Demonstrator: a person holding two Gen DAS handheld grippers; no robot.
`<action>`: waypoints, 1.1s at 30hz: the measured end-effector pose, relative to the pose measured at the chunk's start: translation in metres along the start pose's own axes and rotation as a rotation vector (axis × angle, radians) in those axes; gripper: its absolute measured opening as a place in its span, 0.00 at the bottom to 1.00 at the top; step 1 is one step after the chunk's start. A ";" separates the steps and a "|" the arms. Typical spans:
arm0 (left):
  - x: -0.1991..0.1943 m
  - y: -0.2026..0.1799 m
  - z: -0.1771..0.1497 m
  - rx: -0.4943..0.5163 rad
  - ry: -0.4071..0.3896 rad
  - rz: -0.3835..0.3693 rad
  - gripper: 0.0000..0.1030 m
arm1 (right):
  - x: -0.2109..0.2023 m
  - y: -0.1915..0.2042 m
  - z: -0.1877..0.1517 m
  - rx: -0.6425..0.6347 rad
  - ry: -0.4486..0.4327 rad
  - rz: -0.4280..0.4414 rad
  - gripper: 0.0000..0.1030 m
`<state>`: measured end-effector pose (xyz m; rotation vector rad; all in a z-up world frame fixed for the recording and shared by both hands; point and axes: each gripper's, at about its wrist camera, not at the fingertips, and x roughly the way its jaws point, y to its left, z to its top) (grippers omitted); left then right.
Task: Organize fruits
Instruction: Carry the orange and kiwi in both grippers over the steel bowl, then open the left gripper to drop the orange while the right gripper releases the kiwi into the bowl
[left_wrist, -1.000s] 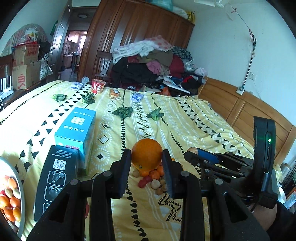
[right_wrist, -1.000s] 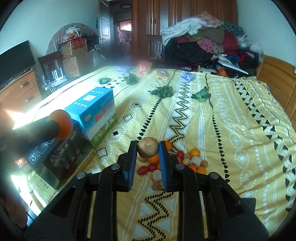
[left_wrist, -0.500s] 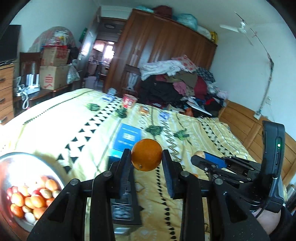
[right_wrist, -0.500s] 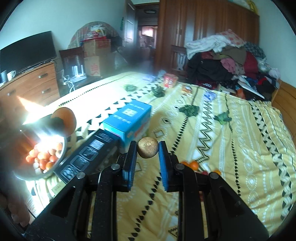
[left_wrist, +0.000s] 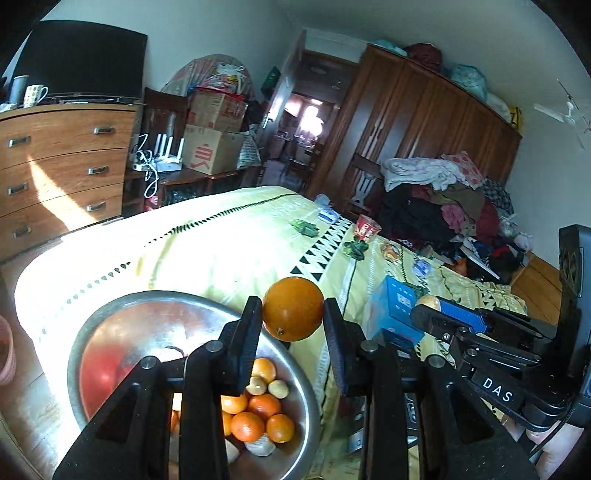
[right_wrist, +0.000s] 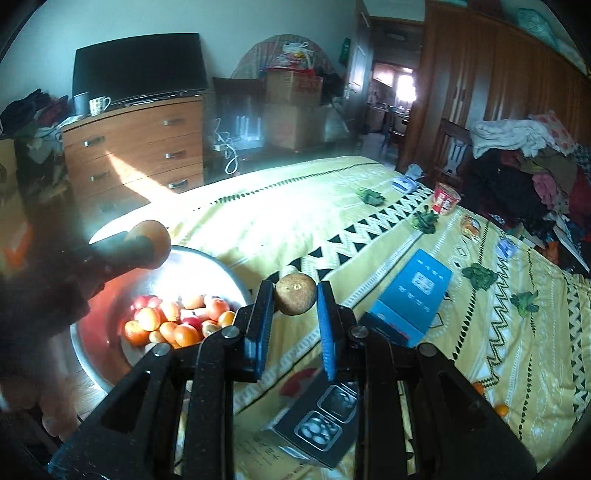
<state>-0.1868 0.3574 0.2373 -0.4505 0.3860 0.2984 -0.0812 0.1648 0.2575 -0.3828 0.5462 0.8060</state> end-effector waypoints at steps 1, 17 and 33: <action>0.000 0.007 -0.002 -0.010 0.003 0.012 0.33 | 0.003 0.008 0.002 -0.013 0.003 0.012 0.23; 0.008 0.054 -0.017 -0.059 0.048 0.055 0.33 | 0.047 0.053 0.010 -0.028 0.099 0.111 0.23; 0.017 0.064 -0.019 -0.067 0.071 0.077 0.33 | 0.056 0.058 0.008 0.009 0.134 0.155 0.23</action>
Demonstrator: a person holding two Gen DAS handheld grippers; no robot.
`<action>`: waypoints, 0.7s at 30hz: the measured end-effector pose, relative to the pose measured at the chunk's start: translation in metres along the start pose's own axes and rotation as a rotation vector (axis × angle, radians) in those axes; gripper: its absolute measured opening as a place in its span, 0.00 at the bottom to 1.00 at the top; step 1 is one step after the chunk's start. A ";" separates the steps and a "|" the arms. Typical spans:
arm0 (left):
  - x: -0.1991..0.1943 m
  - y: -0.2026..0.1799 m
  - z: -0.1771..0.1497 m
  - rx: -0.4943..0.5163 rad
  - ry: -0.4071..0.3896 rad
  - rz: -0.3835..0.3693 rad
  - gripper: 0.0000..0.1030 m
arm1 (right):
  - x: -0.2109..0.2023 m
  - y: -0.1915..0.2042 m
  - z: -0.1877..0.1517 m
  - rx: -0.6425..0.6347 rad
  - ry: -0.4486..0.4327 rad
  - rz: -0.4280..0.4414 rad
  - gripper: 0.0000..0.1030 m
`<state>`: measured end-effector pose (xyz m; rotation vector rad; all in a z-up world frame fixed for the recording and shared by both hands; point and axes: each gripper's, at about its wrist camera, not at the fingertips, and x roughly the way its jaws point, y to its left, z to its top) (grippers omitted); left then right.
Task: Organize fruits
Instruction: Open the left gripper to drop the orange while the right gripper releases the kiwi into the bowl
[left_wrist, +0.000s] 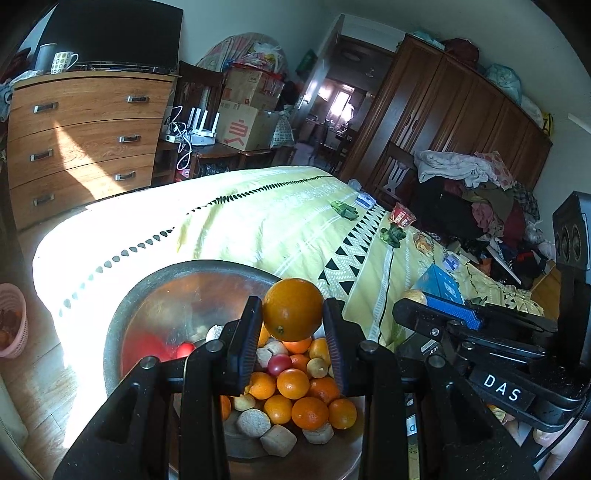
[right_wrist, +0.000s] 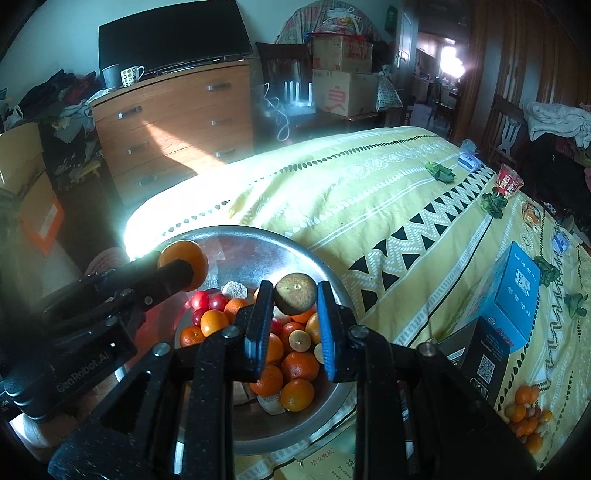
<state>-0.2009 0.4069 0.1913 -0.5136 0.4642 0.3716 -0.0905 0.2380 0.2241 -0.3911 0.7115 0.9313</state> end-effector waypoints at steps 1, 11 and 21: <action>0.001 0.002 0.001 -0.002 0.002 0.002 0.33 | 0.000 0.001 0.000 0.001 0.002 0.004 0.23; 0.004 0.006 -0.001 -0.009 0.021 0.020 0.33 | 0.008 0.004 -0.002 0.011 0.025 0.028 0.23; 0.006 0.009 -0.002 -0.014 0.033 0.029 0.33 | 0.012 0.007 -0.003 0.008 0.035 0.038 0.23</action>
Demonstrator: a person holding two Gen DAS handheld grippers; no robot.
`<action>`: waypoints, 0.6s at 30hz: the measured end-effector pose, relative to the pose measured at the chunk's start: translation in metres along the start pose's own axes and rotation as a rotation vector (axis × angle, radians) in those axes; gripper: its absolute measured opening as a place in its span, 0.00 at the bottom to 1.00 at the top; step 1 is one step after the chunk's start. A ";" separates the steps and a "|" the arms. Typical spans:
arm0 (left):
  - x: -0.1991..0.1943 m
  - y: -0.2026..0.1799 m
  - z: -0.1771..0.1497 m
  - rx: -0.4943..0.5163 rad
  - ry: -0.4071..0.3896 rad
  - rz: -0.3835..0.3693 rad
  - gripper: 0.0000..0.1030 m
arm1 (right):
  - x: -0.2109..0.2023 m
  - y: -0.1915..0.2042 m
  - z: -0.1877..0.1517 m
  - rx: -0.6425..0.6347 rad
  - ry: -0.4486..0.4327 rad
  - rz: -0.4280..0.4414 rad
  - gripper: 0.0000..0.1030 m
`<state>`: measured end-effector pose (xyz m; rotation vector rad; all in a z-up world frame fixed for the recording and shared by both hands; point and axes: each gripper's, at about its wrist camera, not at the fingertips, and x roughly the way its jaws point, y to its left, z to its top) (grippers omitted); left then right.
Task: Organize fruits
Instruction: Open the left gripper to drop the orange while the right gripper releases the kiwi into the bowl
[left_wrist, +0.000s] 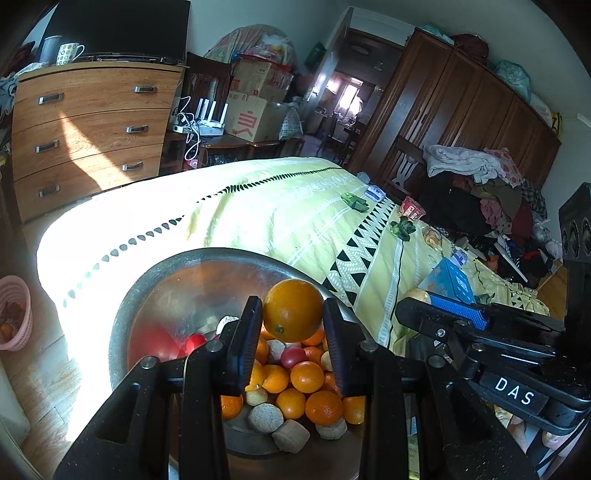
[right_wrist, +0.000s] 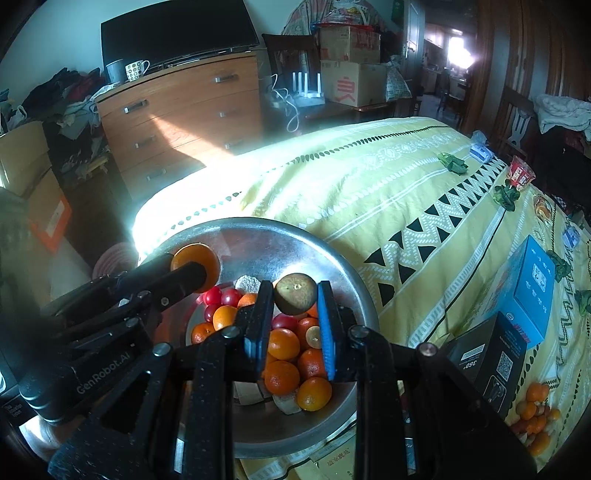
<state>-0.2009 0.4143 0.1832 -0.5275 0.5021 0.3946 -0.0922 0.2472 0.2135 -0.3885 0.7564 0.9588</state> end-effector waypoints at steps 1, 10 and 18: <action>0.000 0.000 0.000 -0.001 0.002 0.001 0.33 | 0.001 0.000 -0.001 0.001 0.002 0.001 0.23; 0.004 0.001 -0.003 -0.004 0.016 0.007 0.33 | 0.005 0.003 -0.002 0.002 0.015 0.003 0.23; 0.007 0.004 -0.007 -0.007 0.031 0.017 0.33 | 0.009 0.003 -0.004 0.002 0.025 0.006 0.23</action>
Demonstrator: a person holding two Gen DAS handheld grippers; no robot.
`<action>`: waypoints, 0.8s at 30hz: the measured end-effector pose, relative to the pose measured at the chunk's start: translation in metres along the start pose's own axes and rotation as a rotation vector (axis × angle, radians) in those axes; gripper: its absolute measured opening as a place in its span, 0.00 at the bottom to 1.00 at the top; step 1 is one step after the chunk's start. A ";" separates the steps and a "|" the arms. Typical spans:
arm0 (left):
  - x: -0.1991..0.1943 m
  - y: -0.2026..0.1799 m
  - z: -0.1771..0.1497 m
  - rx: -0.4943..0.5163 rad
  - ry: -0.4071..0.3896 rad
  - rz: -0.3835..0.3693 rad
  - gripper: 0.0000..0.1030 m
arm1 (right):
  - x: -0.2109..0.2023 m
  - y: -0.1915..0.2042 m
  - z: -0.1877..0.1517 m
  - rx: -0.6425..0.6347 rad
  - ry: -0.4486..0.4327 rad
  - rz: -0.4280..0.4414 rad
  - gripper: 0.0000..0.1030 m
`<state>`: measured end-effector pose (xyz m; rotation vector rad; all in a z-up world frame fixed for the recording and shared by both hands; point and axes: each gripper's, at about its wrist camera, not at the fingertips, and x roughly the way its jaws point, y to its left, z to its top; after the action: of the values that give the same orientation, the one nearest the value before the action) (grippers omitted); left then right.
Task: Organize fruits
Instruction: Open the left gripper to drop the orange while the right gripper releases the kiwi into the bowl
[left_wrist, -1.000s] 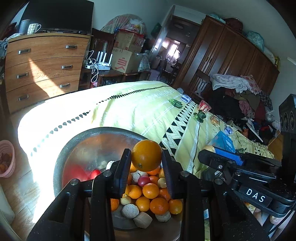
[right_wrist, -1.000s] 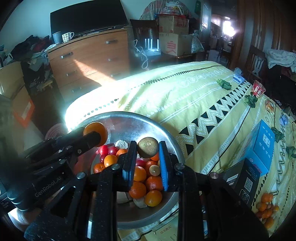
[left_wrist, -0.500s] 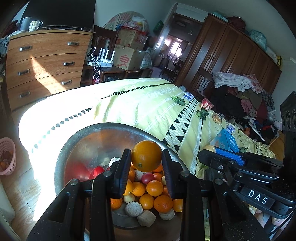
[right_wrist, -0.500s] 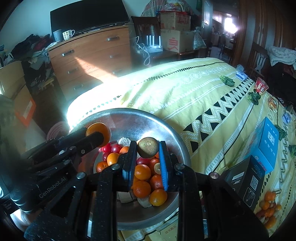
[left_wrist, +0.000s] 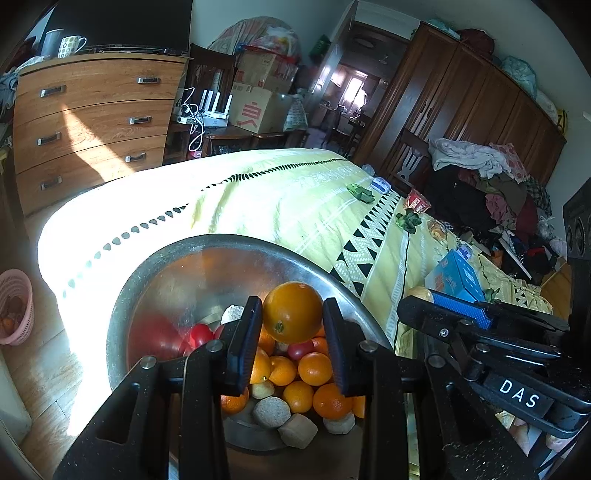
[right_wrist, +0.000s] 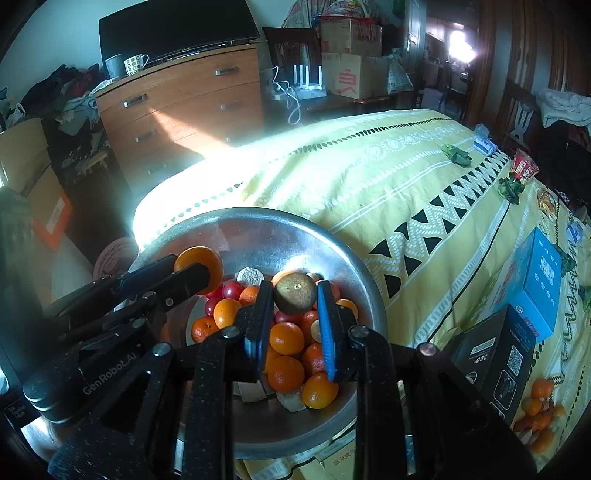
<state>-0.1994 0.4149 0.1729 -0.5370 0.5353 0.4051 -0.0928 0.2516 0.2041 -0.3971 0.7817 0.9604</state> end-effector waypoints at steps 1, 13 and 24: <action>0.000 0.001 -0.001 0.000 0.002 0.001 0.33 | 0.001 0.000 0.000 0.000 0.002 0.002 0.23; 0.003 0.003 -0.004 -0.022 0.019 0.026 0.49 | 0.005 -0.002 -0.004 0.014 0.027 0.021 0.24; -0.010 -0.009 -0.006 -0.019 0.009 0.046 0.54 | -0.032 -0.007 -0.005 0.028 -0.059 -0.011 0.68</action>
<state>-0.2056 0.4021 0.1777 -0.5455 0.5536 0.4517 -0.0997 0.2259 0.2244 -0.3468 0.7375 0.9459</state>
